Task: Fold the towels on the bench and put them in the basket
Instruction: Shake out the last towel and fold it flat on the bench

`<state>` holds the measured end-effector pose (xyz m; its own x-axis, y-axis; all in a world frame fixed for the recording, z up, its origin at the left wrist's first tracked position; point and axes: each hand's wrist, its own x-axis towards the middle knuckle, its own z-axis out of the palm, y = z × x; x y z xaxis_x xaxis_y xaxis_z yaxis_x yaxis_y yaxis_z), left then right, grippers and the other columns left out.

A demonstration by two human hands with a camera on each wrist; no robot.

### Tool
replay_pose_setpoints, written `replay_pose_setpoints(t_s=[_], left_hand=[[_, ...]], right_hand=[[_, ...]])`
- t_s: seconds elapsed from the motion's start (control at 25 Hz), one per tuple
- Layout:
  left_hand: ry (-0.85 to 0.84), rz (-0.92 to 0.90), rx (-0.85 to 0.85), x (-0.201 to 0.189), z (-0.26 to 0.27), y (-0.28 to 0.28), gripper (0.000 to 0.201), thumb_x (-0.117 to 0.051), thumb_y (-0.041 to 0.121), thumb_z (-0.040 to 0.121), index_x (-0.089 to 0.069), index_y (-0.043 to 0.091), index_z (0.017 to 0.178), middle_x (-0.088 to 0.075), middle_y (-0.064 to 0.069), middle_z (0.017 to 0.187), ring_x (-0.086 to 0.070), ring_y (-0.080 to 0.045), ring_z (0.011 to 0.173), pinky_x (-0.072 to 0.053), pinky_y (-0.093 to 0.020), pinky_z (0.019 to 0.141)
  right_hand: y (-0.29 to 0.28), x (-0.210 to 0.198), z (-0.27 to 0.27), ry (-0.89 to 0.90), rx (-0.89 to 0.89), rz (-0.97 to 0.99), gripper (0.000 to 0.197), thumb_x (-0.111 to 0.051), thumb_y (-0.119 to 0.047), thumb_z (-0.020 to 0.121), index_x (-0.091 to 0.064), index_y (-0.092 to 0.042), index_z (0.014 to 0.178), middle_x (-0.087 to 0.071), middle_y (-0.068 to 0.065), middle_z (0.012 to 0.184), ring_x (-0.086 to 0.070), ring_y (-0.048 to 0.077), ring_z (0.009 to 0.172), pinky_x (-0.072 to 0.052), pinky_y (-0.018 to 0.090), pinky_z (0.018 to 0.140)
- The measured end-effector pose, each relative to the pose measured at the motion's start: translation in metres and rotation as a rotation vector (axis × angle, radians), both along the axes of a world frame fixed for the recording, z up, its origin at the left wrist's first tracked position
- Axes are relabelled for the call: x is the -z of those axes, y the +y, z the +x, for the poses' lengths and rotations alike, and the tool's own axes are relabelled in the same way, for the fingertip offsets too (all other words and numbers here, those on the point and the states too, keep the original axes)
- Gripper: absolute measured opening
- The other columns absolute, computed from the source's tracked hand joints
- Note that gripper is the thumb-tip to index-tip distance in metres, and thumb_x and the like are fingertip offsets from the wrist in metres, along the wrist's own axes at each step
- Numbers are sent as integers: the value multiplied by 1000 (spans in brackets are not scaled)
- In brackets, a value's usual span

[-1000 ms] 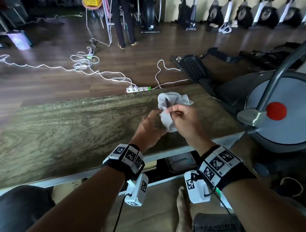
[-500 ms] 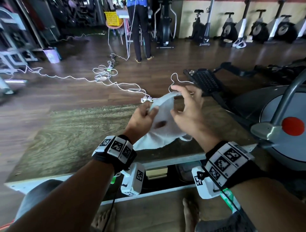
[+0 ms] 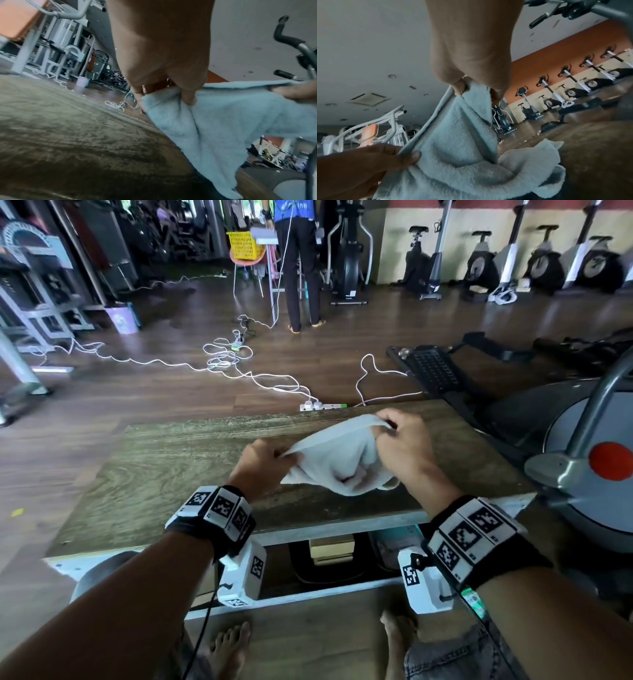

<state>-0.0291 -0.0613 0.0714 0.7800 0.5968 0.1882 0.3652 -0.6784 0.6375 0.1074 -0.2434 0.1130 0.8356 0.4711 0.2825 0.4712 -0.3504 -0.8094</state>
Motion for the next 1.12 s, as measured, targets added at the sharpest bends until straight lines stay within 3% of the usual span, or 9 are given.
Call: replay_pose_setpoints(t_s=[0.12,0.24,0.4,0.48,0.68,0.76,0.88,1.0,1.12], left_hand=[[-127,-3,-84,-13,-11,3,17,-61,18,91,-55,13,76,-50,8,60,-46,-12,56,-32,-13,46],[-267,85,197,-35,-6,-18,14,-54,7,76,-45,17,78,-50,7,63,-45,-15,58,-38,-23,53],[-284,173,246,-38,7,-24,23,-57,-1,75,-45,19,80,-49,8,60,-43,-18,58,-36,-29,55],[-264,139,183,-30,7,-20,14,-62,4,83,-53,16,85,-53,7,62,-47,-18,59,-37,-27,56],[-242,-117,52,-3,4,-1,26,-61,21,93,-61,3,74,-61,-16,65,-46,-17,57,-36,-29,55],[-305,-162,59,-6,9,1,26,-57,25,96,-64,5,82,-64,-10,69,-50,-16,59,-43,-31,56],[-329,-152,228,-28,23,-11,14,-56,18,94,-63,14,82,-61,-1,69,-51,-12,62,-45,-30,59],[-294,-70,349,-42,30,-15,20,-58,13,93,-60,24,77,-55,14,62,-47,0,58,-39,-24,58],[-280,-131,305,-45,21,-10,21,-67,27,90,-62,12,77,-58,6,62,-51,-9,56,-42,-27,55]], right_hand=[[-1,-2,-3,54,-107,-57,27,-67,-14,86,-66,-25,112,-65,-7,108,-58,10,96,-47,21,82],[9,2,-23,-164,-339,-283,66,-75,-42,75,-49,-40,135,-49,-14,132,-41,9,115,-38,31,94],[28,0,-27,-265,-243,-276,11,-61,-33,87,-63,-23,90,-67,-6,78,-62,21,76,-48,34,64],[29,-5,-26,-348,-189,-232,12,-52,-23,89,-63,-18,85,-61,-3,68,-58,20,67,-48,35,60],[24,-13,-19,-88,-95,254,15,-54,-12,93,-59,-15,79,-53,-8,66,-48,1,62,-38,21,60],[20,-9,-7,-103,-40,151,8,-63,-18,89,-63,-20,97,-62,-10,85,-58,6,85,-45,25,77],[20,-5,-8,-183,-266,-86,58,-76,-27,79,-52,-33,132,-62,-14,119,-47,10,117,-40,26,101],[28,-16,-9,-302,-316,-191,35,-74,-35,81,-62,-35,114,-72,-11,100,-64,15,94,-53,36,84],[25,-34,0,-419,-206,-151,13,-64,-21,82,-71,-26,91,-73,-4,80,-66,20,78,-54,38,71]])
